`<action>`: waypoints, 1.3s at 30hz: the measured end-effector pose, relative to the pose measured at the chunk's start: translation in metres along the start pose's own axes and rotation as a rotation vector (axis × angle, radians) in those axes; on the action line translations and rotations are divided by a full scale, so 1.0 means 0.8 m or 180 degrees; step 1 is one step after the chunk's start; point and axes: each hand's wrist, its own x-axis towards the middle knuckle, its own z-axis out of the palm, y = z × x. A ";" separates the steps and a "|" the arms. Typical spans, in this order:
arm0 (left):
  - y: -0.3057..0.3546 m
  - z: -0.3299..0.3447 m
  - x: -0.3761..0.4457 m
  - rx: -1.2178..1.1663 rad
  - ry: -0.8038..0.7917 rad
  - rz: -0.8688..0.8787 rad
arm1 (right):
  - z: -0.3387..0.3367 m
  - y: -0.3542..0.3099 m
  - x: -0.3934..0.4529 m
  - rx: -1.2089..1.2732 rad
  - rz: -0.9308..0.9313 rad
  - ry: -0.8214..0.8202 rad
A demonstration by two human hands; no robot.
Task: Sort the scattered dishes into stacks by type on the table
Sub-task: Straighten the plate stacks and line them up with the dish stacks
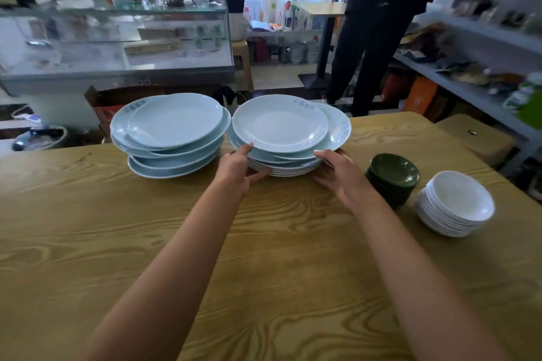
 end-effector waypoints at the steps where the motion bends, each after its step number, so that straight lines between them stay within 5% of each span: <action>1: -0.006 -0.002 -0.006 -0.0034 -0.0061 -0.0025 | 0.000 0.001 -0.006 -0.0060 0.0003 -0.0025; 9: -0.088 0.000 -0.069 0.0809 0.0062 0.0045 | -0.017 0.040 -0.108 -0.0869 -0.0176 0.0520; 16: -0.161 0.020 -0.113 0.2867 -0.0484 0.1375 | -0.082 0.055 -0.212 -0.1820 -0.0608 0.0945; 24: -0.232 0.078 -0.128 0.3884 -0.1194 0.2521 | -0.172 0.057 -0.244 -0.1793 -0.1034 0.2794; 31: -0.238 0.131 -0.090 0.4399 -0.1037 0.3296 | -0.202 0.033 -0.198 -0.2574 -0.1538 0.2116; 39: -0.242 0.175 -0.037 0.4409 -0.0803 0.3583 | -0.231 0.025 -0.113 -0.2321 -0.1625 0.1836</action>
